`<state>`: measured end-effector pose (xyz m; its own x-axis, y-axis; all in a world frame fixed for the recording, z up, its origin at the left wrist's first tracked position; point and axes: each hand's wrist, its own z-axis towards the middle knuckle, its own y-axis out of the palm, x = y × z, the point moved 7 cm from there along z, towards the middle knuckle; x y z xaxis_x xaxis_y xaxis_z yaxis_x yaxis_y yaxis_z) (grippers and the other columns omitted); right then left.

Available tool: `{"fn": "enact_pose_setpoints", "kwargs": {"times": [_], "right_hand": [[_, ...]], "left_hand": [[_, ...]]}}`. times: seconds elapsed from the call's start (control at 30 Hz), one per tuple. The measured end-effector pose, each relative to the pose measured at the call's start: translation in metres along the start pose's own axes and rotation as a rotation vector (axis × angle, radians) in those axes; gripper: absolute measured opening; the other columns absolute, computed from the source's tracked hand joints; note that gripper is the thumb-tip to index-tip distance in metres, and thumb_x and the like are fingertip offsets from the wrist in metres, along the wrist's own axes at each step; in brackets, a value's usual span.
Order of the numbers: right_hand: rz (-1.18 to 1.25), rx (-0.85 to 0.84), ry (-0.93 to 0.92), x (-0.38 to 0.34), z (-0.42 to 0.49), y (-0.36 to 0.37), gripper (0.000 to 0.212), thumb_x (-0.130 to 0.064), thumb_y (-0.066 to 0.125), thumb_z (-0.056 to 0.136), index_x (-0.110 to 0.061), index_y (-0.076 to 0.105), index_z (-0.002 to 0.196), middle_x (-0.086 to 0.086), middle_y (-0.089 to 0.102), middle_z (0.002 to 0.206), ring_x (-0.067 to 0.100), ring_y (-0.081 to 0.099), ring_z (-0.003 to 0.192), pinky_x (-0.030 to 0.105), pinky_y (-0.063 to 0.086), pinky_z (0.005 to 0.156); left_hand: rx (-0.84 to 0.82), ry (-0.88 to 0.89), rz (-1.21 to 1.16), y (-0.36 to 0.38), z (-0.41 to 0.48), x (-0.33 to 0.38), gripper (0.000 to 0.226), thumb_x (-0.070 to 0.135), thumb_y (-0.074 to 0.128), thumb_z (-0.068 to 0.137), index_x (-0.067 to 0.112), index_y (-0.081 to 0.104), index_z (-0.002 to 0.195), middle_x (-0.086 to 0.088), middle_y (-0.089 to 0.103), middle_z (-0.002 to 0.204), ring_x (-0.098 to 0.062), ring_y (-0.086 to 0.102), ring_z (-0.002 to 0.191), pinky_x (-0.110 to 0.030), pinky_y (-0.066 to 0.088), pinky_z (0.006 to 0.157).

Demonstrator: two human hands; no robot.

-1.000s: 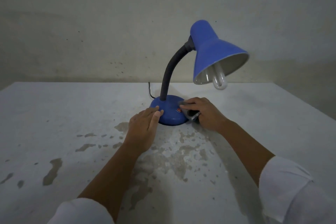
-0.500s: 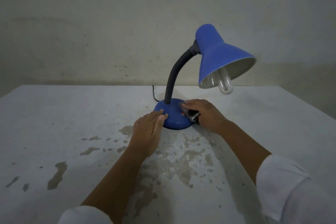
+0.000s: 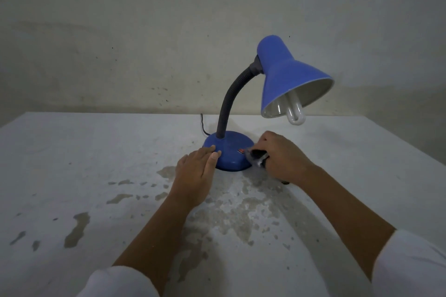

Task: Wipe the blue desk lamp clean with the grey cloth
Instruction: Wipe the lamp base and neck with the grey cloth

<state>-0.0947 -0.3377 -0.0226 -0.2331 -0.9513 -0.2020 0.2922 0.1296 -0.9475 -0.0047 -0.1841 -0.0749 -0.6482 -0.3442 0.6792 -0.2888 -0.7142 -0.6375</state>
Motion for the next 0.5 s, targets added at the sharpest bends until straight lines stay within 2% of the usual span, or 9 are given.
{"fn": "enact_pose_setpoints", "kwargs": {"times": [0.1, 0.27, 0.4, 0.5], "right_hand": [[0.023, 0.127, -0.088, -0.027, 0.005, 0.002, 0.037, -0.014, 0.056, 0.088, -0.021, 0.057, 0.124, 0.008, 0.047, 0.109, 0.023, 0.048, 0.097, 0.035, 0.047, 0.084], [-0.174, 0.022, -0.040, -0.044, 0.014, 0.030, 0.046, -0.016, 0.056, 0.089, -0.023, 0.046, 0.133, 0.012, 0.040, 0.121, 0.029, 0.040, 0.110, 0.039, 0.046, 0.087], [-0.136, -0.008, -0.010, -0.030, 0.008, 0.028, 0.048, -0.013, 0.054, 0.089, -0.026, 0.046, 0.134, 0.013, 0.039, 0.121, 0.031, 0.039, 0.111, 0.039, 0.046, 0.087], [-0.088, -0.025, 0.002, -0.021, -0.002, 0.024, 0.050, -0.012, 0.051, 0.091, -0.028, 0.043, 0.137, 0.013, 0.040, 0.116, 0.029, 0.040, 0.108, 0.035, 0.044, 0.087]], "left_hand": [[0.012, 0.017, 0.024, 0.001, 0.001, -0.001, 0.068, 0.054, 0.010, 0.087, 0.023, 0.057, 0.126, 0.002, 0.053, 0.138, -0.014, 0.045, 0.129, -0.046, 0.030, 0.113], [0.035, 0.022, 0.029, 0.000, 0.001, -0.001, 0.071, 0.055, 0.007, 0.086, 0.023, 0.058, 0.125, 0.003, 0.054, 0.138, -0.014, 0.045, 0.130, -0.047, 0.030, 0.112], [0.015, 0.009, 0.034, 0.002, 0.001, -0.004, 0.060, 0.047, 0.013, 0.090, 0.026, 0.057, 0.126, 0.005, 0.052, 0.140, -0.012, 0.043, 0.131, -0.046, 0.025, 0.114], [0.020, 0.014, 0.009, 0.001, 0.001, -0.006, 0.069, 0.056, 0.008, 0.085, 0.028, 0.057, 0.125, 0.007, 0.052, 0.139, -0.011, 0.043, 0.131, -0.046, 0.024, 0.114]]}}
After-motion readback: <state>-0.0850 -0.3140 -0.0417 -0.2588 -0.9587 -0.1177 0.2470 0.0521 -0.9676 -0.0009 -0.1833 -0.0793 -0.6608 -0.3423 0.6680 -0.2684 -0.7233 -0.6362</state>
